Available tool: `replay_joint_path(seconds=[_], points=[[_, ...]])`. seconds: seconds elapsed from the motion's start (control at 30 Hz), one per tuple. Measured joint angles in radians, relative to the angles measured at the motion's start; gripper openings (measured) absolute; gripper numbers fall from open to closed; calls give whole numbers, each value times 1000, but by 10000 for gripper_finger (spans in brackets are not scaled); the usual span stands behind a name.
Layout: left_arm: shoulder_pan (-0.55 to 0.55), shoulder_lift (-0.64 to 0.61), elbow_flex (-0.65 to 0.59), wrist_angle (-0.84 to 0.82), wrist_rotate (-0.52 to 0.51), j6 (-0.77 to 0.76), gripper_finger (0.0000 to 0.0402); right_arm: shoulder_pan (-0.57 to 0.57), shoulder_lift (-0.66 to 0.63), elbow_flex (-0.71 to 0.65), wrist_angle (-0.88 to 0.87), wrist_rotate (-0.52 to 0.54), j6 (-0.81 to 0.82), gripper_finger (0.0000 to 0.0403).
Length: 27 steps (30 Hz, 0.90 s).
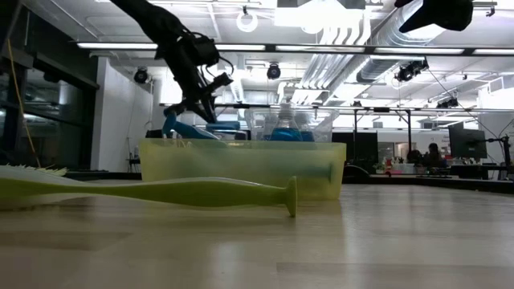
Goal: Pick & Place Kitchen Sink Supplies
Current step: Put the blue sponge into the transparent bin
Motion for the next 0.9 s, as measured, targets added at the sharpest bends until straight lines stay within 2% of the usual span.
replay_joint_path(seconds=[0.07, 0.17, 0.47, 0.6, 0.7, 0.9], points=[[0, 12, 1, -12, 22, -1, 0, 0, 0, 0, 0, 0, 2, 236], [0, 27, 2, -58, 2, 0, 0, 0, 0, 0, 0, 0, 3, 236], [0, 63, 2, -37, -10, -44, 0, 0, 0, 0, 0, 29, 9, 236], [-1, 63, 2, -48, -64, -51, 0, 0, 0, 0, 0, 29, 1, 236], [0, 63, 2, -49, -65, -51, 0, 0, 0, 0, 0, 28, 0, 236], [-14, 63, 2, -49, -75, -49, 20, 0, 0, 0, 0, 27, 0, 236]])
